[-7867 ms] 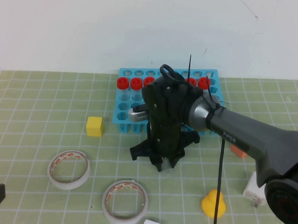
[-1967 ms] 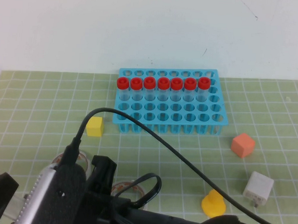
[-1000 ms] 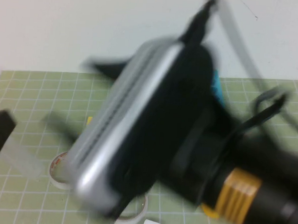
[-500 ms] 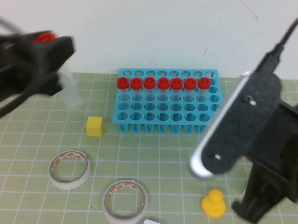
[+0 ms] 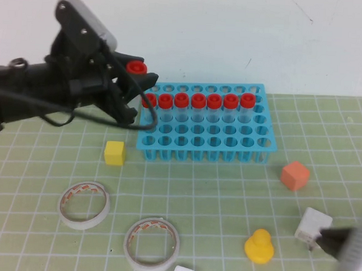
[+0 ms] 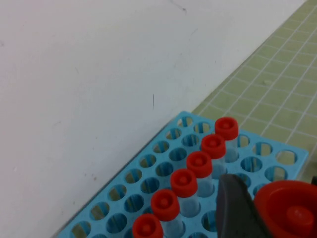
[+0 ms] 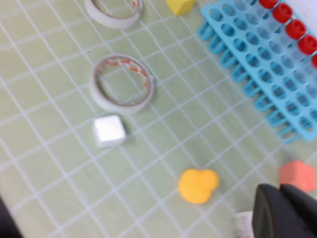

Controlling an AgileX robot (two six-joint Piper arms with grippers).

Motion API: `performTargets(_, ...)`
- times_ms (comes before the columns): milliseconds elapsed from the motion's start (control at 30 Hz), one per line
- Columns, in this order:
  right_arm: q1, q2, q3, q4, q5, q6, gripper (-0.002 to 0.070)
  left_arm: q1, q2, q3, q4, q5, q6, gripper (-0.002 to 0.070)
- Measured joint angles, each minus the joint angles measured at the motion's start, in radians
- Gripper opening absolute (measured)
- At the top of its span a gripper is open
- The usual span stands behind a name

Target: Place the test tubes

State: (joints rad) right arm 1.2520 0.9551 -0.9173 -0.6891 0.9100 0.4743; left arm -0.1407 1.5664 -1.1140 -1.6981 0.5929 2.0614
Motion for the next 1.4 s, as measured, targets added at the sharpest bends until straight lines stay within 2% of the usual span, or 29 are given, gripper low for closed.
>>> performTargets(167, 0.004, -0.133, 0.169, 0.000, -0.117, 0.121, -0.0001, 0.000, 0.132, -0.090, 0.000, 0.002, -0.085, 0.0253)
performTargets(400, 0.004, -0.208, 0.336, -0.008, -0.194, 0.158, -0.0001, 0.000, 0.250, -0.158, 0.000, -0.047, -0.206, 0.0253)
performTargets(833, 0.004, -0.209, 0.346, -0.152, -0.192, 0.191, -0.0001, 0.000, 0.254, -0.176, 0.000, -0.073, -0.235, 0.0253)
performTargets(1200, 0.004, -0.209, 0.346, -0.163, -0.192, 0.193, -0.0001, 0.000, 0.254, -0.176, 0.000, -0.073, -0.254, 0.0253)
performTargets(1400, 0.004, -0.209, 0.346, -0.163, -0.192, 0.193, -0.0001, -0.032, 0.238, -0.176, 0.000, -0.197, -0.284, 0.0252)
